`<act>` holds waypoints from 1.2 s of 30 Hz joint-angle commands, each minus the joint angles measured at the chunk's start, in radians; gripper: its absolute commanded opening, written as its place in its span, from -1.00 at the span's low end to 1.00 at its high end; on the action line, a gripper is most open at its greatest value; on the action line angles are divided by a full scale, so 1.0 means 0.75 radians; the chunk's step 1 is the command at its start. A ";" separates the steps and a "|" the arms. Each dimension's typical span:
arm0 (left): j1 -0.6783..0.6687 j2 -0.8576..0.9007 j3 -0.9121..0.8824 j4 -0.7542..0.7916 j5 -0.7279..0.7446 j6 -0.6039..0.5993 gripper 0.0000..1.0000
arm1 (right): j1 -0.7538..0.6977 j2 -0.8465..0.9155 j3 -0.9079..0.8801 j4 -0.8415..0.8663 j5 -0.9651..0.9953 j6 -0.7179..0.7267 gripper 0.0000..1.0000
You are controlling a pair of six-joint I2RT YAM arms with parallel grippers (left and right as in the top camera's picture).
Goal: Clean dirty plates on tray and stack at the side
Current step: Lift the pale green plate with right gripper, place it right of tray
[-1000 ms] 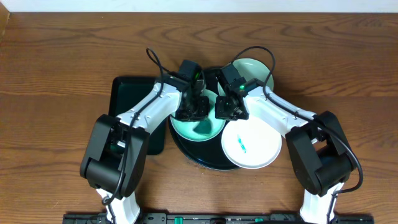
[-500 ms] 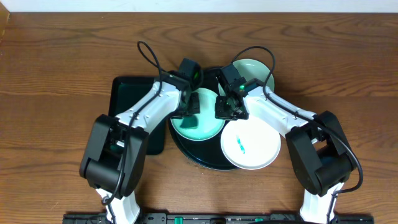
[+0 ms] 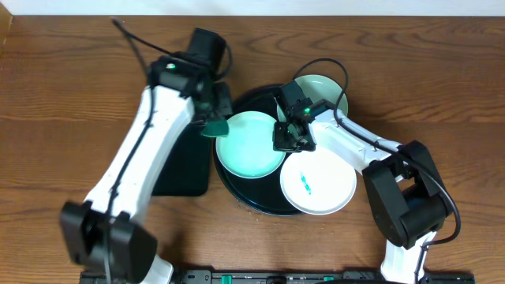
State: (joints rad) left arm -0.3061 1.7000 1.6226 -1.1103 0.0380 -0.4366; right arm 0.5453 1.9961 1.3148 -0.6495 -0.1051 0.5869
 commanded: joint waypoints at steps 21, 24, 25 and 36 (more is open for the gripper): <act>0.334 -0.025 0.015 -0.030 -0.026 0.051 -0.86 | 0.390 -0.280 0.264 -0.286 1.254 -0.336 -0.98; 0.334 -0.025 0.015 -0.026 -0.026 0.051 -0.85 | 0.475 -0.338 0.264 -0.286 1.492 -0.335 -0.98; 0.334 -0.025 0.015 -0.023 -0.026 0.051 -0.85 | 0.500 -0.354 0.264 -0.286 1.565 -0.336 -0.98; 0.334 -0.024 0.015 -0.013 -0.027 0.051 -0.85 | 0.634 -0.412 0.263 -0.299 1.843 -0.399 -0.98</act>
State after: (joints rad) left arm -0.0597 1.6821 1.6234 -1.1206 0.0265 -0.4141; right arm 1.0119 1.6947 1.4918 -0.8688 1.1835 0.3099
